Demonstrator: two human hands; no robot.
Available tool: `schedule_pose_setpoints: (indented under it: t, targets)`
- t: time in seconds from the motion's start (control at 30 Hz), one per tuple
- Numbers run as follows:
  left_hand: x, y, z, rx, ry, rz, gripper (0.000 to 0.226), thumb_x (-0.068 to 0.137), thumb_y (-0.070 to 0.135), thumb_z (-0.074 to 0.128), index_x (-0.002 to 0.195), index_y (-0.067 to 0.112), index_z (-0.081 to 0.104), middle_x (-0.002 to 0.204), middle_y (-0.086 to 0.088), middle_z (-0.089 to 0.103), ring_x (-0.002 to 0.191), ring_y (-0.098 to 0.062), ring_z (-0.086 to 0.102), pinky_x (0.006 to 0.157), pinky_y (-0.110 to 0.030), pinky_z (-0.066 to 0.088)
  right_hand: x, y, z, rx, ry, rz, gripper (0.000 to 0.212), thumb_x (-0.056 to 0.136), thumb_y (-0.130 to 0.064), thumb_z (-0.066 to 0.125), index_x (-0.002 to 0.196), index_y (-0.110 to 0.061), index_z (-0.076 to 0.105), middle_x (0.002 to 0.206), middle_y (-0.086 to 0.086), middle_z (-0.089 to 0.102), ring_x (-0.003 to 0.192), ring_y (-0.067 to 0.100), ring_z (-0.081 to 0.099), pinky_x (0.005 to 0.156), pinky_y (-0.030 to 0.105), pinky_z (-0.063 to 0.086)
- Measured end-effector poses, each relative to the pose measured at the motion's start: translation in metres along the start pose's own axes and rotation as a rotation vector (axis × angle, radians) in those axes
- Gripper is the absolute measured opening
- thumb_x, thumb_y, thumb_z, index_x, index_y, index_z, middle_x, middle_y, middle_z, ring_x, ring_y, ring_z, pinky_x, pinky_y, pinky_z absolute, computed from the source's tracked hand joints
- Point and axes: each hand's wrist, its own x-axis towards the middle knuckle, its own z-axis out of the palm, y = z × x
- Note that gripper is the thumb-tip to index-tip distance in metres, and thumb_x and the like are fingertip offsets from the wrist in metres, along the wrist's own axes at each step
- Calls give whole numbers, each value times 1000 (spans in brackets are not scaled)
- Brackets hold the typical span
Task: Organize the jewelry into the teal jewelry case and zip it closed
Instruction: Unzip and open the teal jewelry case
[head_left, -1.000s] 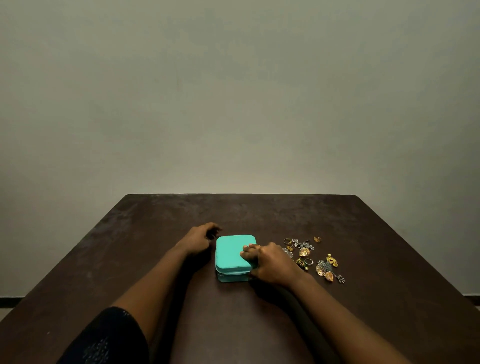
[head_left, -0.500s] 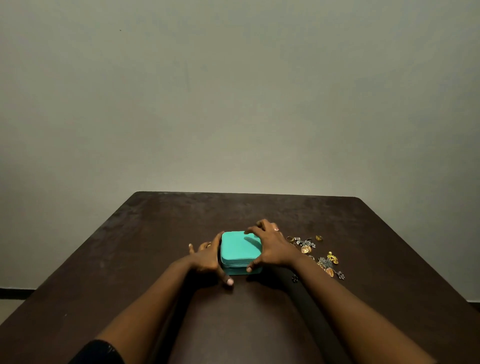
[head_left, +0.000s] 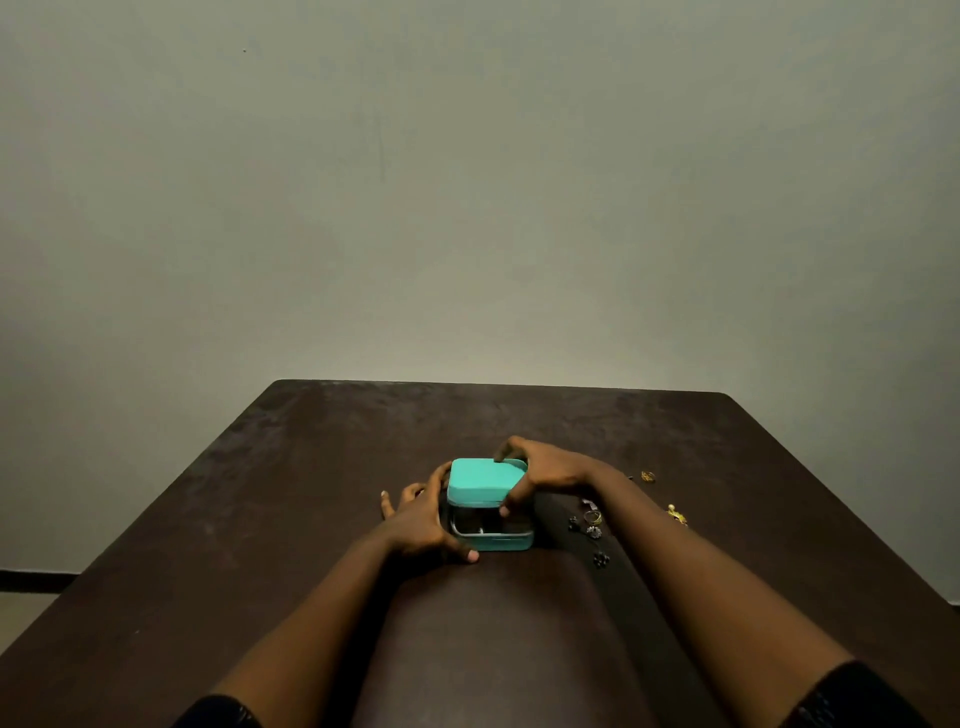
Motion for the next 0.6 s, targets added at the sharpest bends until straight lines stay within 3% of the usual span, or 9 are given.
schedule_pose_setpoints:
  t: [0.17,0.3,0.43,0.6]
  targets:
    - [4,-1,-1,28,-14,-37,131,56,45,82,148,32,-10,154,-16,15,146,-26,-6,109,-55,-25,2,-5,-16,340,30,29,18,85,-27,65,96,-19,54,98,3,56,87,14,52,69,24,44]
    - [7,-4,-2,20,-46,-28,136,46,51,82,147,37,-8,155,-7,22,146,-24,-5,109,-56,-24,6,-1,-17,480,131,67,33,87,-42,58,112,-20,57,99,1,60,86,17,57,72,28,45]
    - [10,-4,-3,31,-81,-61,140,36,57,77,147,40,-7,155,-11,19,146,-25,-6,110,-57,-22,15,7,-11,577,238,98,50,84,-55,56,117,-16,57,96,9,62,72,23,54,66,33,46]
    - [7,3,-6,63,-117,-43,135,42,53,75,148,35,-7,156,-9,18,146,-27,-7,109,-57,-22,28,11,0,545,347,129,39,98,-32,44,125,-5,51,122,15,61,111,33,59,92,45,49]
